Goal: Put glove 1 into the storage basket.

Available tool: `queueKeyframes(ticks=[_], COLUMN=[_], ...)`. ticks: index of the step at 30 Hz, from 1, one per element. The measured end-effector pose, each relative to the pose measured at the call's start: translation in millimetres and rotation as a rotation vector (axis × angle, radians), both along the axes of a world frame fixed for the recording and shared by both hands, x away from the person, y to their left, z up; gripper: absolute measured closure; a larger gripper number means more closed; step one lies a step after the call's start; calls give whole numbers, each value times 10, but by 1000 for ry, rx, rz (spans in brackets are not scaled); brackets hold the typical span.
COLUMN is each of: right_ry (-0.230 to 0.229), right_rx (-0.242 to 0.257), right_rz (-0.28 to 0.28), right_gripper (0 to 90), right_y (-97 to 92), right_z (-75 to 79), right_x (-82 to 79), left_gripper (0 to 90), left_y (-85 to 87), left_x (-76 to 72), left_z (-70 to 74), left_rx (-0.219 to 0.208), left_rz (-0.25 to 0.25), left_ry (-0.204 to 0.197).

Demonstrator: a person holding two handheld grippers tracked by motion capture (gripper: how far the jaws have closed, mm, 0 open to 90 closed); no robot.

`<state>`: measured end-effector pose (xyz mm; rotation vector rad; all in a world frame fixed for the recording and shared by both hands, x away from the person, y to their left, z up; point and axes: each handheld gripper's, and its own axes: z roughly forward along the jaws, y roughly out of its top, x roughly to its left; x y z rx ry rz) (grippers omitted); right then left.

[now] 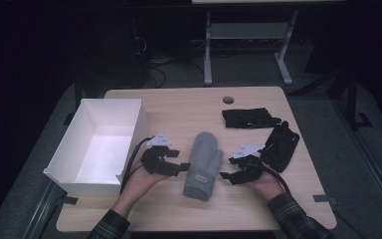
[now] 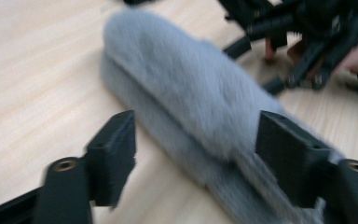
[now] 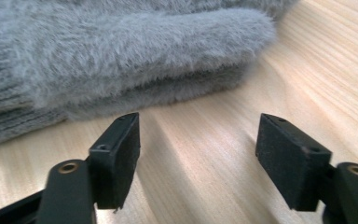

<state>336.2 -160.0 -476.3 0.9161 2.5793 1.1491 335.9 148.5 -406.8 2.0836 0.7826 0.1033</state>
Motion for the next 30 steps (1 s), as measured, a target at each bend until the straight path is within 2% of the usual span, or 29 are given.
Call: queueKeyframes(ticks=[3, 5, 13, 17, 21, 24, 28, 30], right_ry=[-10, -39, -45, -45, -43, -41, -44, -44], right_rx=[-5, -14, -22, -23, -23, -21, -23, -24], right_rz=[4, 3, -2, -2, -3, -4, -2, -2], right_gripper=[261, 219, 178, 178, 178, 178, 178, 178], right_y=[8, 25, 41, 41, 42, 43, 41, 41], right_z=[-11, -34, -45, -46, -45, -45, -45, -45], right_x=[-15, -36, -42, -42, -43, -44, -42, -42], left_gripper=[202, 162, 132, 130, 130, 129, 128, 127], left_y=[-67, -153, -368, -482, -551, -583, -628, -627], left_x=[93, 189, 390, 494, 515, 536, 550, 574], left_z=[40, 56, 28, -53, -116, -166, -271, -332], left_rx=[7, 5, 35, 64, 66, 100, 101, 126], left_rz=[-11, -23, -28, -34, -29, -48, -35, -46], left_ry=[-5, -1, -9, -3, 13, 15, 45, 62])
